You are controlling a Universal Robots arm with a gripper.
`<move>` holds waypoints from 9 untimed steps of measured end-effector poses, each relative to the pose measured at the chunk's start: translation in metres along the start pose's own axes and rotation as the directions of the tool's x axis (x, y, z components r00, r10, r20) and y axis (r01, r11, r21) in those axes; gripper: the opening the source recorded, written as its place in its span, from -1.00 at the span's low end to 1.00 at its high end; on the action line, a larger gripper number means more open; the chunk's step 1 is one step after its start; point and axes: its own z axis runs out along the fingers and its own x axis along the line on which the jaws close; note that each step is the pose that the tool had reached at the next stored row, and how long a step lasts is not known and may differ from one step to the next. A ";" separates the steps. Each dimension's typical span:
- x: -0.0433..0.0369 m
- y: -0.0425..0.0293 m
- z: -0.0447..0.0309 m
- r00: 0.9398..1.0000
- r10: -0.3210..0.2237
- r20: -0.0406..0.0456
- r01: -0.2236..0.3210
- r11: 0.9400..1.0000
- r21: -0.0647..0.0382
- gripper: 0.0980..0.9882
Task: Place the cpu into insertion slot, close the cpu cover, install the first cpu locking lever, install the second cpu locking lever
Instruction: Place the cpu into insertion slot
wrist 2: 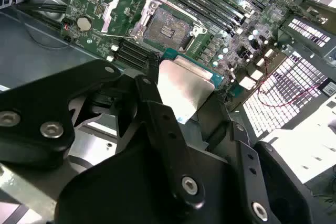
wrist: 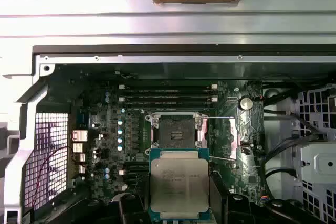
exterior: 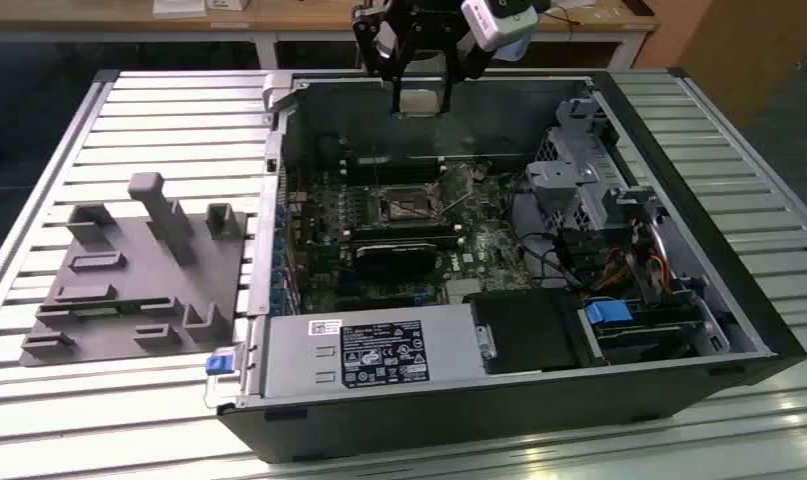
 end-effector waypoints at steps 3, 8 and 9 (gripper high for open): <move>0.0000 0.0000 0.0000 1.000 0.000 0.000 0.000 1.000 0.000 -0.01; 0.0000 0.0000 0.0000 1.000 0.000 0.000 0.000 1.000 0.000 -0.01; 0.0000 0.0000 0.0000 1.000 0.000 0.000 0.000 1.000 0.000 -0.01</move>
